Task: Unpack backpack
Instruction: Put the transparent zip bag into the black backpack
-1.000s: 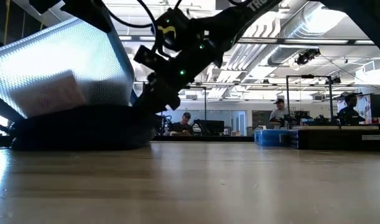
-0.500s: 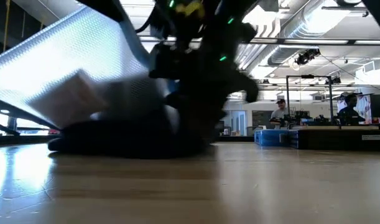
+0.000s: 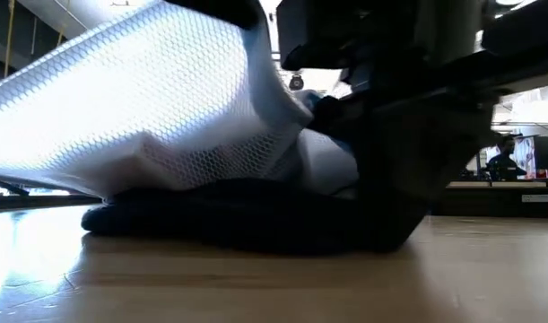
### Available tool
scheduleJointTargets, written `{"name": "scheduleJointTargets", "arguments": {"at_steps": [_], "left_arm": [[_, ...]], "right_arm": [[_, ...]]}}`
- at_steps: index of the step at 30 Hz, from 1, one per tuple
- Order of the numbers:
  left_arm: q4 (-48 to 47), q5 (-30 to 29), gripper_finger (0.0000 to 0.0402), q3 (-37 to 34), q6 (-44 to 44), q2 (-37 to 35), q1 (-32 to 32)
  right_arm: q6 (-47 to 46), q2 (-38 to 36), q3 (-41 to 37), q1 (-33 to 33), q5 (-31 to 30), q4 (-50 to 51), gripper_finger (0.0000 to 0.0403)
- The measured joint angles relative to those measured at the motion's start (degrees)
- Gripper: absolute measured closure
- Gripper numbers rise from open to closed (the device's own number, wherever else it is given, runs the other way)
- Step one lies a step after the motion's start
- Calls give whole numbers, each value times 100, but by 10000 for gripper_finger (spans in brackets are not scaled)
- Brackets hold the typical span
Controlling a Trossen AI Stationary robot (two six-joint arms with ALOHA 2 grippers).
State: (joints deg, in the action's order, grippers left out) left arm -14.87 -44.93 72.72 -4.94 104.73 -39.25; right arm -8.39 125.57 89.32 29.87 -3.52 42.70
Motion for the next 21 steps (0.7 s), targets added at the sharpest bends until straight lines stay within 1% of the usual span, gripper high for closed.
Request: {"name": "scheduleJointTargets", "arguments": {"at_steps": [2, 5, 8, 11, 13, 15, 17, 18, 19, 21], "left_arm": [[-57, 186, 366, 88, -78, -36, -133], [-108, 385, 328, 354, -80, -39, -390], [-379, 446, 294, 718, -84, -42, -660], [-860, 407, 273, 1155, 6, -42, -949], [-1226, 66, 268, 1426, -74, -44, -1113], [-1779, -513, 267, 1645, -238, -48, -1241], [-2600, -1128, 271, 1787, -624, -55, -1283], [-3064, -1286, 273, 1837, -931, -66, -1260], [-3522, -1317, 276, 1850, -1338, -81, -1211], [-4348, -1230, 281, 1829, -2148, -131, -1041]], "right_arm": [[-317, 4, 0, 76, -199, 34, 401], [-685, 6, 2, 154, -217, 109, 383], [-898, -39, -2, 243, -241, 201, 347], [-1002, -154, -21, 339, -179, 355, 305], [-1099, -305, -41, 439, 2, 508, 280], [-1251, -508, -48, 576, 127, 581, 260], [-1395, -758, -41, 737, 36, 577, 246], [-1458, -858, -33, 824, -98, 577, 241], [-1524, -944, -29, 899, -232, 570, 238], [-1666, -1049, -28, 1079, -551, 584, 236]]}}
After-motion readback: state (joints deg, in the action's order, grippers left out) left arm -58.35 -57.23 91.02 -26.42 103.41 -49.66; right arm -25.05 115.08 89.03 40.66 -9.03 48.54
